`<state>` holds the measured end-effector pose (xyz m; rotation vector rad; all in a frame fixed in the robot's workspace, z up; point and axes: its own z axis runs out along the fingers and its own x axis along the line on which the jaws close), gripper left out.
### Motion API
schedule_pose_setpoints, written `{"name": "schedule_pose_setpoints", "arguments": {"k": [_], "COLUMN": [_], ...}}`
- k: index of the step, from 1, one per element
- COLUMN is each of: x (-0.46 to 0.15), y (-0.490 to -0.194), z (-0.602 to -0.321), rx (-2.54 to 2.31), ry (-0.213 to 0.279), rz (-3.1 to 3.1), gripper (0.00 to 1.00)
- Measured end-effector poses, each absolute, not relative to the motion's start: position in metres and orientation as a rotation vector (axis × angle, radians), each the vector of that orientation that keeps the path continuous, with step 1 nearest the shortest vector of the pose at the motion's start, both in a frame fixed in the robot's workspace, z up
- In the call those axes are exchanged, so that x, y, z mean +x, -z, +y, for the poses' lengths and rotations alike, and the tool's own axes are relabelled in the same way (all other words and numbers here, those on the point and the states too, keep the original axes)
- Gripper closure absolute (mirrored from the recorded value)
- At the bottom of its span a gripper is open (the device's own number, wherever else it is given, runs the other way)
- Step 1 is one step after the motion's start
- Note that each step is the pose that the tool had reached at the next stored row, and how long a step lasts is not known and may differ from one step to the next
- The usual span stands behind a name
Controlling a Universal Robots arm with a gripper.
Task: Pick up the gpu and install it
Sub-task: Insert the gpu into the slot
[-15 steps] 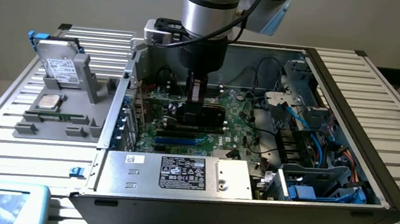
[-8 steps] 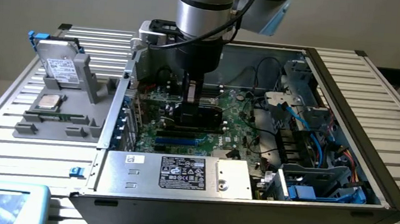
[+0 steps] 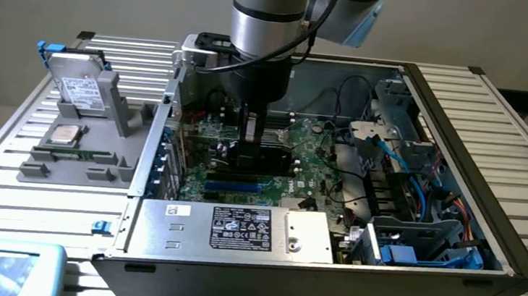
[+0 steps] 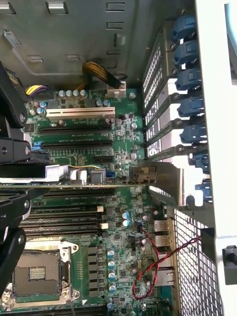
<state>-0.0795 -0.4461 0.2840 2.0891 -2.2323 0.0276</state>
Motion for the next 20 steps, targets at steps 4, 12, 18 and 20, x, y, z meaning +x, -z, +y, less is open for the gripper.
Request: {"name": "schedule_pose_setpoints", "arguments": {"k": [4,12,18,20], "x": [-0.0796,-0.0799,-0.0798,-0.0799], "y": [-0.2809,-0.2774,-0.2765,-0.2760], "z": [-0.4484,-0.4553,-0.4554,-0.4554], "rx": [2.090,2.111,2.112,2.113], "ry": [-0.027,0.022,0.022,0.022], "rz": [-2.234,-2.254,-2.252,-2.251], "gripper": [0.71,0.71,0.71,0.71]}}
